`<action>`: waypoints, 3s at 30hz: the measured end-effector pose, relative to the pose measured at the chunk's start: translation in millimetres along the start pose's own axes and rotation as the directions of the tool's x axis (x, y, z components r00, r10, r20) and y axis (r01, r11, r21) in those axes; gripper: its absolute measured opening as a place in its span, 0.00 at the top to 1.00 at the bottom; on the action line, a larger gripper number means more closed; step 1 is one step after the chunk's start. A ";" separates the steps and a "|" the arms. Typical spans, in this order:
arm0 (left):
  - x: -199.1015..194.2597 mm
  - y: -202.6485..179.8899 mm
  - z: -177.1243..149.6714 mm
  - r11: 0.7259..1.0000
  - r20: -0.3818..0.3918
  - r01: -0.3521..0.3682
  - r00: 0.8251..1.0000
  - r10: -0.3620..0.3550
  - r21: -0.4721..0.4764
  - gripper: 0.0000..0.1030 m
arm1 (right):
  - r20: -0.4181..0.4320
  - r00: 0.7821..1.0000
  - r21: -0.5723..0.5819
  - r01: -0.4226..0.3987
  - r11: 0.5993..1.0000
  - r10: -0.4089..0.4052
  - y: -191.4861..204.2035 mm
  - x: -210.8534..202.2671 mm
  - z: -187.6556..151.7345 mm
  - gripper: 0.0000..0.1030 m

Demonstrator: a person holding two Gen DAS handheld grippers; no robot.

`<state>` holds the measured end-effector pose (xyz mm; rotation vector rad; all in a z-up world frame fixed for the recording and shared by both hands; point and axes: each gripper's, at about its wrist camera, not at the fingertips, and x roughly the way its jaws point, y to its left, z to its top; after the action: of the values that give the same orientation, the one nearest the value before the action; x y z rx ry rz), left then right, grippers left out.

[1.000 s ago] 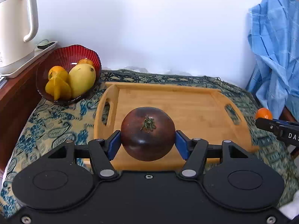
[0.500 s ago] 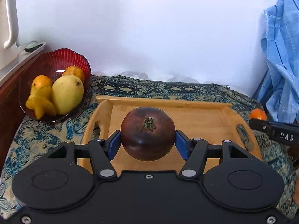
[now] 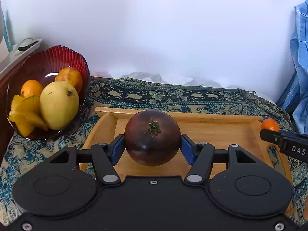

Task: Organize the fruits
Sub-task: 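Carry the dark fruit in left tool and mandarin in right tool onto the wooden tray, then open both tools to release the dark fruit and mandarin on the tray, then withdraw both tools from the tray back toward the remaining fruits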

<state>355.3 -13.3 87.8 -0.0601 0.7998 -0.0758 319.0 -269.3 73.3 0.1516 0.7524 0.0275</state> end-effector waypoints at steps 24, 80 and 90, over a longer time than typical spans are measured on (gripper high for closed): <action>46.3 0.7 -10.2 0.998 -0.009 -0.054 0.998 0.054 0.023 0.42 | -0.027 0.999 -0.056 0.038 0.998 -0.039 9.1 50.8 -11.1 0.63; -30.6 -5.3 -39.9 0.998 0.093 -0.030 0.995 0.025 0.056 0.06 | 0.026 0.999 -0.068 0.030 0.997 -0.029 24.9 -2.0 -38.8 0.16; -89.3 -15.0 -79.5 0.993 0.152 -0.015 0.988 -0.003 0.117 0.05 | 0.101 0.995 -0.128 0.019 0.992 -0.006 34.8 -63.5 -68.6 0.09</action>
<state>235.5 -22.2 97.6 0.0479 0.6420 -0.1118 226.8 -231.2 72.1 0.0246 0.6487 0.0559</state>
